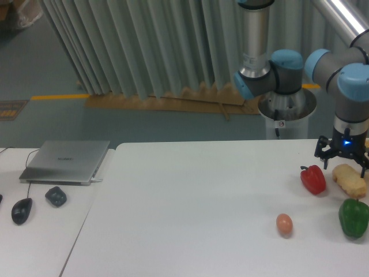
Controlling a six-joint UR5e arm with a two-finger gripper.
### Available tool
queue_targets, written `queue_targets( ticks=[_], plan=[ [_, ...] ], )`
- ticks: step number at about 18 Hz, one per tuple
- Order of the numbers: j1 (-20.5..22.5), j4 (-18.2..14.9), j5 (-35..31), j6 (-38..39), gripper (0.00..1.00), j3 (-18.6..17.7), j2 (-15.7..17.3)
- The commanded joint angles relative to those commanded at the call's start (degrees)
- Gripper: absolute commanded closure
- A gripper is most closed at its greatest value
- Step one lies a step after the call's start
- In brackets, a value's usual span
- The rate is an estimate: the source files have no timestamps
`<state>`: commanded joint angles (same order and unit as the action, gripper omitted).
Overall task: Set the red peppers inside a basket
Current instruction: 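Move the gripper over the red bell pepper, then lower the open gripper around the red bell pepper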
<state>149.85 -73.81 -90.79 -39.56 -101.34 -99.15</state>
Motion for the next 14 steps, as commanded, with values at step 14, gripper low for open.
queue_targets(
  ticks=[14],
  plan=[
    [-4.92, -4.5, 1.33, 14.16, 0.0, -1.67, 0.18]
  ],
)
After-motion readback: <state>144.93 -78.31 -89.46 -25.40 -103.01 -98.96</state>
